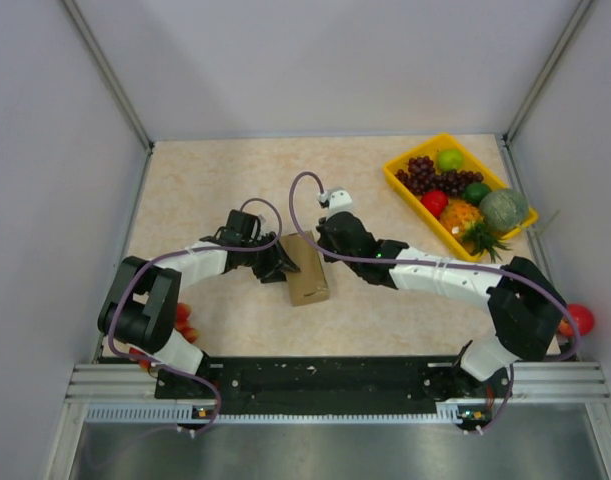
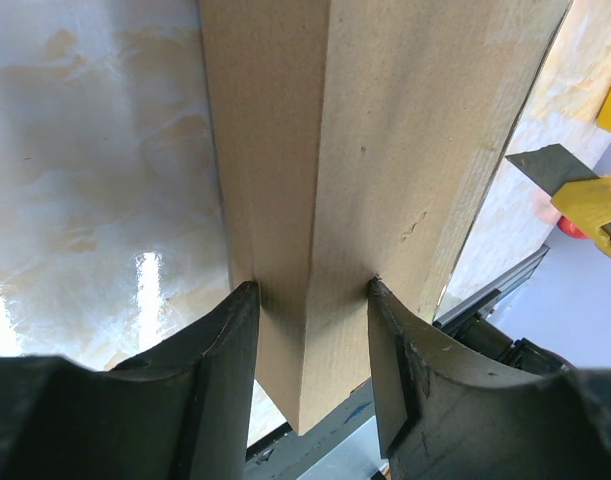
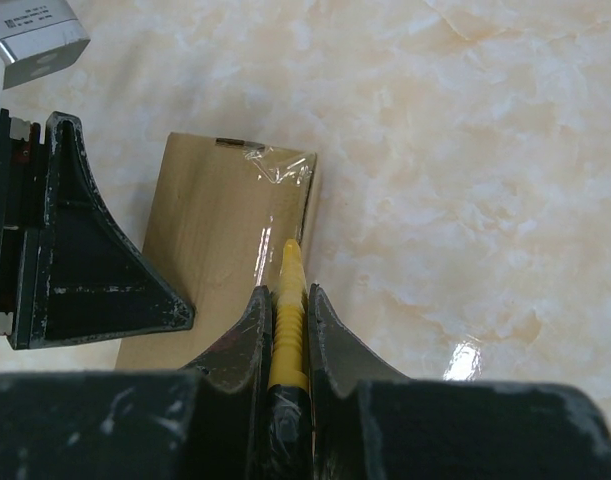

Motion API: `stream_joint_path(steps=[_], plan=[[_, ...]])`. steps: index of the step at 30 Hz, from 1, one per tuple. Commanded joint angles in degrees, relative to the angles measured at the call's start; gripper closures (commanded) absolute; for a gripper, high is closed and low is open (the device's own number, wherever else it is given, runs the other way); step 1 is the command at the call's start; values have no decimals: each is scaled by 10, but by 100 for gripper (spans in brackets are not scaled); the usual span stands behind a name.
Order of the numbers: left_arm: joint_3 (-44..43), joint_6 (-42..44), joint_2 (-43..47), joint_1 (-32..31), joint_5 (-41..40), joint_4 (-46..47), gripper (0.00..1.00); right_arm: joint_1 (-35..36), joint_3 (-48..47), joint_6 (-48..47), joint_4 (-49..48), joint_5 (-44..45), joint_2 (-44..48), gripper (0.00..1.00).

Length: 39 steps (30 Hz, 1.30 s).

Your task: Unpack the express box

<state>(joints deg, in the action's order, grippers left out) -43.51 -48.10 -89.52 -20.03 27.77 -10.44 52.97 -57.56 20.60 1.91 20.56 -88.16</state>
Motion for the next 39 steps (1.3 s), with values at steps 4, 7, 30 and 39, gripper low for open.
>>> stream_joint_path(steps=[4,7,30,39], plan=[[-1,12,-18,2,-60,-34,65,12,-32,1,0,33,-2,100],[-2,12,-19,2,-58,-33,66,12,-34,1,0,26,-7,100],[-2,8,-21,2,-62,-34,67,13,-33,9,-8,19,12,100],[-2,6,-22,2,-62,-34,67,13,-34,15,-3,10,9,100]])
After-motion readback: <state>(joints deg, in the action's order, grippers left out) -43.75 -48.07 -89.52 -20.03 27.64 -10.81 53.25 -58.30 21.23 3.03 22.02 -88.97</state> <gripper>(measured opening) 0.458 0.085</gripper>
